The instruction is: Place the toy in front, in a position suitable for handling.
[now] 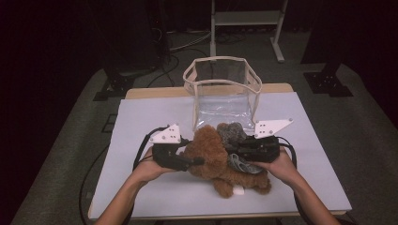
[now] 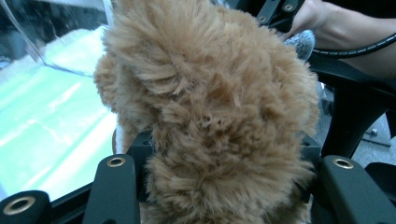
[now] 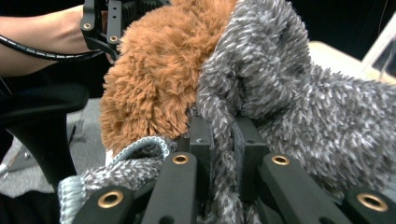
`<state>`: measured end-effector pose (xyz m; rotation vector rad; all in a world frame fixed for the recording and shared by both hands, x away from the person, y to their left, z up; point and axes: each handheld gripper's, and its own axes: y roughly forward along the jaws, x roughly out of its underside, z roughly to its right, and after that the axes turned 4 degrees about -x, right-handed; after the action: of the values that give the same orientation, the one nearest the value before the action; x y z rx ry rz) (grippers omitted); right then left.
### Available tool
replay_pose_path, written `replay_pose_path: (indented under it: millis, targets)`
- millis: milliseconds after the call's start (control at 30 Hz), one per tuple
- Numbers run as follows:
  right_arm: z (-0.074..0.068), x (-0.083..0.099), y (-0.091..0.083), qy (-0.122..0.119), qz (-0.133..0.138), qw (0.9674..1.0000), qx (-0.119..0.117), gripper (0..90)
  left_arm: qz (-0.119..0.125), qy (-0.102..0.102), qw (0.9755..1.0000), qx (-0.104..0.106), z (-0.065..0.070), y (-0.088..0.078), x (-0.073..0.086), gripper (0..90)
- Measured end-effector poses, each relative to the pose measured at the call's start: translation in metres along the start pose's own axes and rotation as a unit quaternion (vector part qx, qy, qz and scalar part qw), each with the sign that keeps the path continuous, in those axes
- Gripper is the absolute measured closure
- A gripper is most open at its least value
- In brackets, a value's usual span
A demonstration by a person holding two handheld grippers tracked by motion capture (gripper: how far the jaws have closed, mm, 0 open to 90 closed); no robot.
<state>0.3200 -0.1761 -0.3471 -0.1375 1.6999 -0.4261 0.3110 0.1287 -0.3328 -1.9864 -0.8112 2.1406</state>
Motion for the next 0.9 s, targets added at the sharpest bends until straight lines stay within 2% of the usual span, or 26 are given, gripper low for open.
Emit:
replay_pose_path:
  millis: [67,167,200,233,300,333,367,433,467,500,533,567,600,633,667,700,800,867,900]
  targets:
    - [-0.001,-0.002,0.000,-0.001,0.004,1.0000,-0.002,79.8,-0.018,0.014,0.9997,-0.003,0.002,-0.004,-0.009,43.9]
    - [-0.002,0.001,-0.003,-0.003,0.000,1.0000,-0.001,79.8,-0.025,0.019,0.9995,0.000,0.004,0.001,-0.011,43.0]
    - [0.000,0.007,-0.012,0.001,-0.009,1.0000,0.004,79.7,-0.025,0.022,0.9995,0.000,0.005,0.005,-0.012,41.9]
    - [0.000,0.007,-0.012,0.001,-0.009,1.0000,0.004,79.7,-0.022,0.024,0.9995,0.003,0.006,0.009,-0.014,41.9]
    - [0.002,0.013,-0.027,0.010,-0.010,0.9998,0.012,79.6,-0.016,0.030,0.9994,0.006,0.008,0.018,-0.021,41.3]
    - [0.002,0.015,-0.035,0.011,-0.012,0.9997,0.017,79.5,-0.017,0.041,0.9990,0.005,0.011,0.023,-0.026,41.1]
    - [0.001,0.015,-0.053,0.006,-0.028,0.9991,0.031,79.5,-0.018,0.058,0.9981,0.007,0.014,0.032,-0.039,40.3]
    - [-0.001,0.011,-0.073,0.001,-0.037,0.9983,0.045,79.5,-0.017,0.073,0.9972,0.006,0.018,0.041,-0.052,39.9]
    - [-0.001,0.011,-0.073,0.001,-0.037,0.9983,0.045,79.5,-0.017,0.073,0.9972,0.006,0.018,0.041,-0.052,39.6]
    - [-0.005,0.001,-0.095,-0.004,-0.030,0.9979,0.056,79.5,-0.015,0.079,0.9967,0.009,0.019,0.046,-0.057,39.5]
    - [-0.008,-0.006,-0.104,-0.011,-0.026,0.9980,0.057,79.5,-0.015,0.089,0.9958,0.015,0.022,0.057,-0.067,39.4]
    - [-0.008,-0.006,-0.104,-0.011,-0.026,0.9980,0.057,79.5,-0.015,0.089,0.9958,0.015,0.022,0.057,-0.067,39.3]
    - [-0.014,-0.024,-0.116,-0.029,-0.026,0.9975,0.059,79.4,-0.014,0.092,0.9955,0.019,0.023,0.063,-0.071,39.3]
    - [-0.014,-0.024,-0.116,-0.029,-0.026,0.9975,0.059,79.4,-0.011,0.094,0.9953,0.022,0.024,0.069,-0.075,39.3]
    - [-0.019,-0.043,-0.120,-0.049,-0.031,0.9966,0.059,79.4,-0.011,0.101,0.9945,0.026,0.026,0.078,-0.083,39.1]
    - [-0.019,-0.043,-0.120,-0.049,-0.031,0.9966,0.059,79.4,-0.011,0.101,0.9945,0.026,0.026,0.078,-0.083,38.9]
    - [-0.020,-0.068,-0.121,-0.073,-0.037,0.9949,0.058,79.4,-0.006,0.106,0.9938,0.033,0.028,0.090,-0.094,38.5]
    - [-0.018,-0.089,-0.117,-0.085,-0.058,0.9927,0.062,79.2,0.000,0.107,0.9936,0.036,0.029,0.098,-0.100,37.9]
    - [-0.018,-0.089,-0.117,-0.085,-0.058,0.9927,0.062,79.2,0.002,0.106,0.9935,0.041,0.029,0.101,-0.103,37.9]
